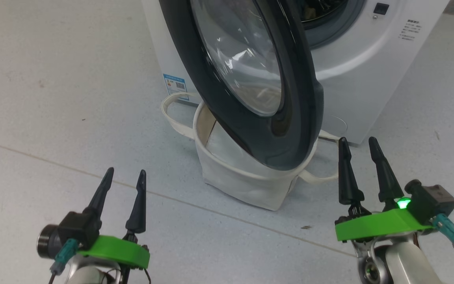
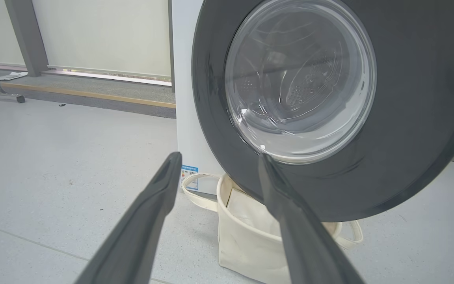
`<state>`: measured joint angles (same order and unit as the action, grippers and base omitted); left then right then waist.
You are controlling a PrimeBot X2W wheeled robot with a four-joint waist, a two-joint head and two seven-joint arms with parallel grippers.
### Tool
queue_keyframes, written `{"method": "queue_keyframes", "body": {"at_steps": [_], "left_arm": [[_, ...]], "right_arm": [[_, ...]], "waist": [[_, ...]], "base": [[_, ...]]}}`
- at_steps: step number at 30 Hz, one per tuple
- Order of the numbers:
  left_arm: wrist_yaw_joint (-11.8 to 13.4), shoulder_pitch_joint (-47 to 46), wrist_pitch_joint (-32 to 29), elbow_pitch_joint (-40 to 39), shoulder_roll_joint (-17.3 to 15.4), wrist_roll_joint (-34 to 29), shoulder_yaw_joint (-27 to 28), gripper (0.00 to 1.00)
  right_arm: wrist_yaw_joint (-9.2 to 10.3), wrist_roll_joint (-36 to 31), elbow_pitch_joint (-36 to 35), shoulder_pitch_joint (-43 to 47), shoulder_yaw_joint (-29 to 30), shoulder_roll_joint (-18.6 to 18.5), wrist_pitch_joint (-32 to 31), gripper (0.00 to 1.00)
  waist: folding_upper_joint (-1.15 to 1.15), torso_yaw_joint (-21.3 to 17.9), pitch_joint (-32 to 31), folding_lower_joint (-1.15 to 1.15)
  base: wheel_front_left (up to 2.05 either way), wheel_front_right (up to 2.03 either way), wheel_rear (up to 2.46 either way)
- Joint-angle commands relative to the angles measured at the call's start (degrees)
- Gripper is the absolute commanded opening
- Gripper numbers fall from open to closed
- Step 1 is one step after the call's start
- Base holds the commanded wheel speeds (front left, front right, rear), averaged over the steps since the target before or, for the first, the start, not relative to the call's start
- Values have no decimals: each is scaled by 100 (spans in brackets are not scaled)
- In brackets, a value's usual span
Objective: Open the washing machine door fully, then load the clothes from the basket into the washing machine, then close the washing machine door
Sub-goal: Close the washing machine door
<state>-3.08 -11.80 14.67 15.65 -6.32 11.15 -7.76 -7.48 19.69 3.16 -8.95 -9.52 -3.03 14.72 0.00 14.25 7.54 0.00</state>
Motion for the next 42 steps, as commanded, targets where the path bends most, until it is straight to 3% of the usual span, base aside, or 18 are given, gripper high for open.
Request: {"method": "queue_keyframes", "body": {"at_steps": [1, 14, 18, 23, 26, 27, 28, 32, 42], "left_arm": [[-47, -89, 32, -200, -17, -90, 264, 100], [-317, -28, 32, -210, 239, -339, 481, 100], [-362, -65, 32, -227, 278, -383, 471, 100], [-393, -156, 32, -239, 307, -391, 512, 100], [-408, -216, 32, -201, 322, -391, 541, 100], [-411, -231, 32, -181, 325, -403, 523, 100], [-415, -250, 32, -162, 327, -407, 502, 100], [-424, -286, 32, -51, 335, -406, 424, 100], [-433, -293, 32, -256, 343, -216, 266, 100]], "right_arm": [[-1, 22, -172, -32, -132, 15, 28, 100], [-1, 38, -265, -88, -176, 15, 28, 100], [-1, 78, -704, -266, -328, 15, 28, 100], [-1, 92, -1316, -461, -838, 15, 28, 100], [-1, -119, -1168, -675, -1588, 15, 28, 100], [-1, -117, -1091, -741, -1753, 15, 28, 36], [-1, -168, -943, -811, -1906, 15, 28, 0], [-1, -449, -150, -1045, -2092, 15, 28, 0], [-1, -793, 1240, -1413, -1550, 15, 28, 0]], "waist": [[0, -6, -8, 0], [0, -16, 30, 0], [0, 33, 76, 0], [0, 134, 142, 0], [0, 203, 184, 0], [0, 225, 196, 0], [0, 251, 207, 0], [0, 352, 188, 0], [0, 550, 184, 0]], "base": [[0, 0, 0], [0, 0, 0], [0, 0, 0], [0, 0, 0], [0, 0, 0], [0, 0, 0], [0, 0, 0], [0, 0, 0], [0, 0, 0]]}}
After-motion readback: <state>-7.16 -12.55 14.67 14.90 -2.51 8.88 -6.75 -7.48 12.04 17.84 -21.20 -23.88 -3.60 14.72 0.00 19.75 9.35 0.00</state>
